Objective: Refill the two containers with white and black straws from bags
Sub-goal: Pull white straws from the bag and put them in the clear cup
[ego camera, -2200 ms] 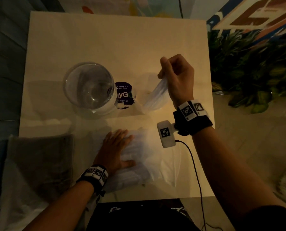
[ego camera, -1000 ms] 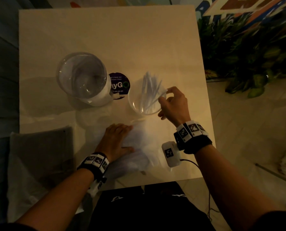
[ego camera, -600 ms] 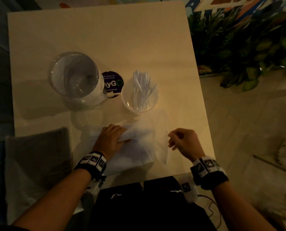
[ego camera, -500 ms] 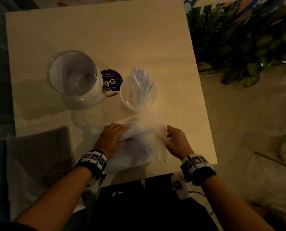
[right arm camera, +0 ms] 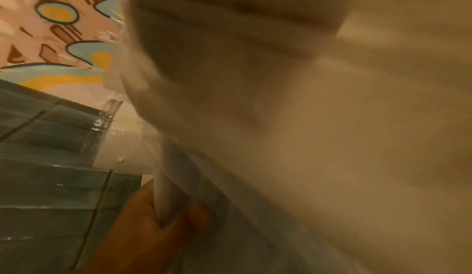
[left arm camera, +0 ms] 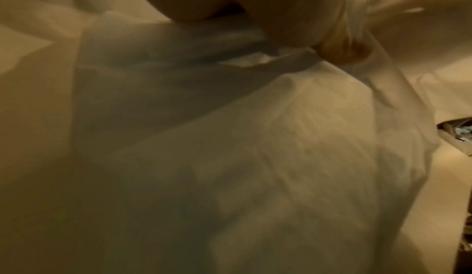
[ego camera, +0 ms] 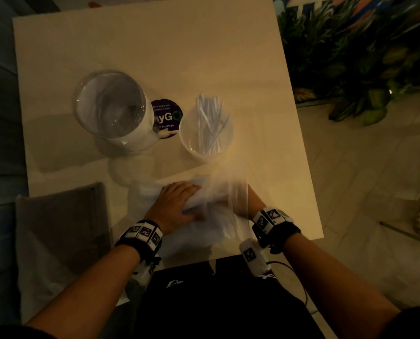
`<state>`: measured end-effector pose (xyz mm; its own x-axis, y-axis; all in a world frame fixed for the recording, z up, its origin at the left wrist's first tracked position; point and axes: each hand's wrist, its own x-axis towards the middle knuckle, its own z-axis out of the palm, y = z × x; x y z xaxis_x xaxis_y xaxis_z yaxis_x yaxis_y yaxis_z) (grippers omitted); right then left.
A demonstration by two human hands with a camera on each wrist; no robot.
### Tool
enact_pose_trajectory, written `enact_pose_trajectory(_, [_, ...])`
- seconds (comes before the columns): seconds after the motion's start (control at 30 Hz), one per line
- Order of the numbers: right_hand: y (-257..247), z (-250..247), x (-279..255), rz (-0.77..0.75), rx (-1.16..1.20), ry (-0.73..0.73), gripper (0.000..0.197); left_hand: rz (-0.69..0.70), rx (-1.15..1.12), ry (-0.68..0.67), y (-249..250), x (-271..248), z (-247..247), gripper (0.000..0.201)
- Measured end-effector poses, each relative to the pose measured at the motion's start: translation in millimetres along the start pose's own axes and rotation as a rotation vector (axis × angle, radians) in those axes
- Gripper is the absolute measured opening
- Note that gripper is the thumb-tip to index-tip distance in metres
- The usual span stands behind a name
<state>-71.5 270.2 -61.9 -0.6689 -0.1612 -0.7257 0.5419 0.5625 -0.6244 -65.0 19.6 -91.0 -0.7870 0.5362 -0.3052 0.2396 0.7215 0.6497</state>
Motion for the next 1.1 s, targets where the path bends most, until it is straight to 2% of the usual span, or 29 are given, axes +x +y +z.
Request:
enact_pose_trajectory(0.03, [0, -4, 2, 0.005, 0.004, 0.031, 0.049, -0.001, 0.005, 0.009, 1, 0, 0, 0.077])
enact_pose_trajectory(0.13, [-3, -20, -6, -0.109, 0.124, 0.247, 0.019, -0.017, 0.026, 0.077, 1, -4, 2, 0.073])
enact_pose_trajectory(0.23, [-2, -30, -8, -0.080, 0.508, 0.382, 0.011, 0.001, 0.038, 0.142, -2, -5, 4, 0.063])
enact_pose_trajectory(0.3, [-5, -30, -12, -0.077, 0.563, 0.342, 0.017, 0.011, 0.050, 0.156, -3, -5, 5, 0.055])
enact_pose_trajectory(0.33, [-5, -28, -12, -0.095, 0.486, 0.293, 0.021, 0.017, 0.058, 0.158, -3, -4, 5, 0.052])
enact_pose_trajectory(0.4, [-6, -23, -11, -0.144, 0.220, 0.207, 0.015, 0.036, 0.076, 0.160, -3, -4, 5, 0.045])
enact_pose_trajectory(0.47, [-8, -20, -10, -0.177, 0.103, 0.232, 0.012, 0.046, 0.089, 0.160, -4, -4, 5, 0.042])
enact_pose_trajectory(0.5, [-9, -19, -9, -0.172, 0.159, 0.294, 0.014, 0.045, 0.092, 0.162, -4, -4, 5, 0.041])
enact_pose_trajectory(0.57, [-10, -23, -12, -0.125, 0.471, 0.416, 0.012, 0.038, 0.094, 0.173, -5, -4, 7, 0.040])
enact_pose_trajectory(0.63, [-9, -26, -16, -0.070, 0.829, 0.403, 0.020, 0.027, 0.103, 0.184, -7, -3, 10, 0.040])
enact_pose_trajectory(0.7, [-9, -22, -22, -0.028, 1.004, 0.343, 0.030, 0.014, 0.106, 0.194, -8, -3, 13, 0.041])
enact_pose_trajectory(0.8, [-11, -12, -23, 0.014, 1.064, 0.324, 0.035, -0.010, 0.087, 0.208, -6, -2, 14, 0.050])
enact_pose_trajectory(0.9, [-15, 1, -17, -0.036, 1.054, 0.292, 0.044, -0.015, 0.080, 0.201, -5, -4, 13, 0.054])
enact_pose_trajectory(1.0, [-18, 9, -10, 0.030, 1.244, 0.298, 0.053, -0.043, 0.071, 0.194, -10, -3, 13, 0.054])
enact_pose_trajectory(1.07, [-18, 12, -10, 0.031, 1.220, 0.312, 0.045, -0.034, 0.069, 0.208, -14, -3, 15, 0.056])
enact_pose_trajectory(1.1, [-17, 14, -12, 0.022, 1.102, 0.324, 0.037, -0.031, 0.071, 0.208, -13, -3, 15, 0.058])
